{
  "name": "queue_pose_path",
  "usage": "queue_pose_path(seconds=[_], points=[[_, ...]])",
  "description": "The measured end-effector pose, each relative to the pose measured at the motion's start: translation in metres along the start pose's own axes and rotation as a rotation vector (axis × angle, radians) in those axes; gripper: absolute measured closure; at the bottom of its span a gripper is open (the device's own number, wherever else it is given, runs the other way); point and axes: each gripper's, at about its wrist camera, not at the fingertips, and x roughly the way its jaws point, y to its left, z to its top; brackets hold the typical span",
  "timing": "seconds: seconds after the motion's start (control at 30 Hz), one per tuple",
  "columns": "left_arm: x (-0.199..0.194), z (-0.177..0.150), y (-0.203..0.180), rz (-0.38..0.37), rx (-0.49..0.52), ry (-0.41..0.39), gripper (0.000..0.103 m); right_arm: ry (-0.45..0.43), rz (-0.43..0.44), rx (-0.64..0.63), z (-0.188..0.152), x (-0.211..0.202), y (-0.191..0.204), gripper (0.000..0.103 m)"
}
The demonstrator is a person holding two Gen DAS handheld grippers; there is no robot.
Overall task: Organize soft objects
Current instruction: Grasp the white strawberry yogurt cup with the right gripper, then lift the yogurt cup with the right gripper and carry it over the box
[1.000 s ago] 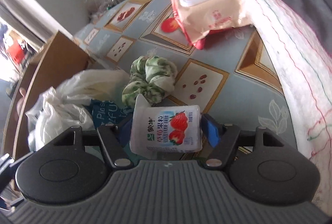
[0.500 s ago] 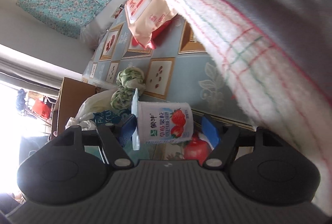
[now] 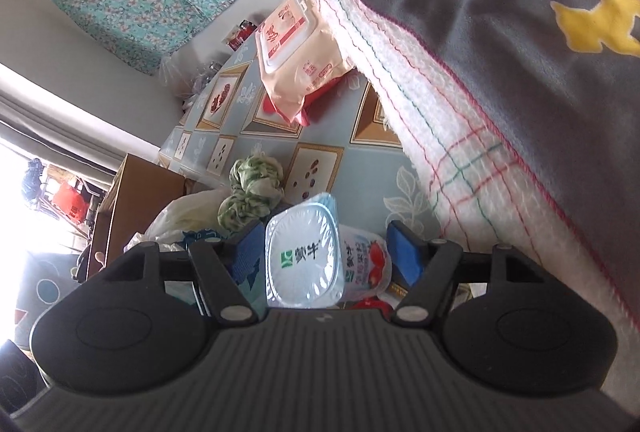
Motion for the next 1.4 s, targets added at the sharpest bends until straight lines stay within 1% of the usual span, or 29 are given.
queue_pose_path(seconds=[0.03, 0.07, 0.13, 0.23, 0.33, 0.47, 0.53, 0.6, 0.7, 0.87, 1.1, 1.27, 1.4], points=[[0.005, 0.001, -0.001, 0.004, 0.005, 0.002, 0.036, 0.000, 0.002, 0.000, 0.001, 0.002, -0.001, 0.043], [0.010, 0.002, -0.004, 0.017, 0.007, 0.006, 0.037, 0.000, 0.005, 0.003, 0.002, 0.003, -0.002, 0.045], [0.020, 0.004, -0.005, 0.043, -0.008, 0.022, 0.037, 0.004, 0.012, 0.012, 0.003, 0.007, -0.005, 0.053], [0.033, 0.005, -0.002, 0.038, -0.051, 0.058, 0.038, 0.010, 0.026, 0.021, 0.003, 0.010, -0.009, 0.059], [0.041, 0.006, 0.000, 0.045, -0.082, 0.060, 0.043, 0.016, 0.050, 0.029, 0.003, 0.013, -0.011, 0.063], [0.045, 0.007, 0.002, 0.032, -0.118, 0.043, 0.043, 0.017, 0.067, 0.030, 0.003, 0.014, -0.011, 0.067], [0.046, 0.007, 0.001, 0.026, -0.123, 0.039, 0.044, 0.024, 0.085, 0.036, 0.002, 0.013, -0.011, 0.072], [0.047, 0.007, 0.000, 0.042, -0.133, 0.031, 0.044, 0.023, 0.088, 0.035, 0.002, 0.013, -0.011, 0.073], [0.044, 0.007, 0.001, 0.044, -0.153, 0.032, 0.048, 0.017, 0.080, 0.025, 0.000, 0.011, -0.007, 0.074], [0.030, 0.010, 0.005, 0.041, -0.174, 0.007, 0.050, 0.005, 0.081, 0.018, -0.004, 0.003, 0.003, 0.074], [-0.003, 0.016, 0.001, 0.055, -0.172, -0.053, 0.050, -0.044, 0.108, -0.019, -0.012, -0.024, 0.027, 0.074], [-0.042, 0.021, 0.000, 0.081, -0.173, -0.128, 0.050, -0.074, 0.143, -0.071, -0.017, -0.051, 0.058, 0.074], [-0.080, 0.022, 0.007, 0.117, -0.186, -0.189, 0.050, -0.086, 0.194, -0.122, -0.023, -0.067, 0.092, 0.073]])
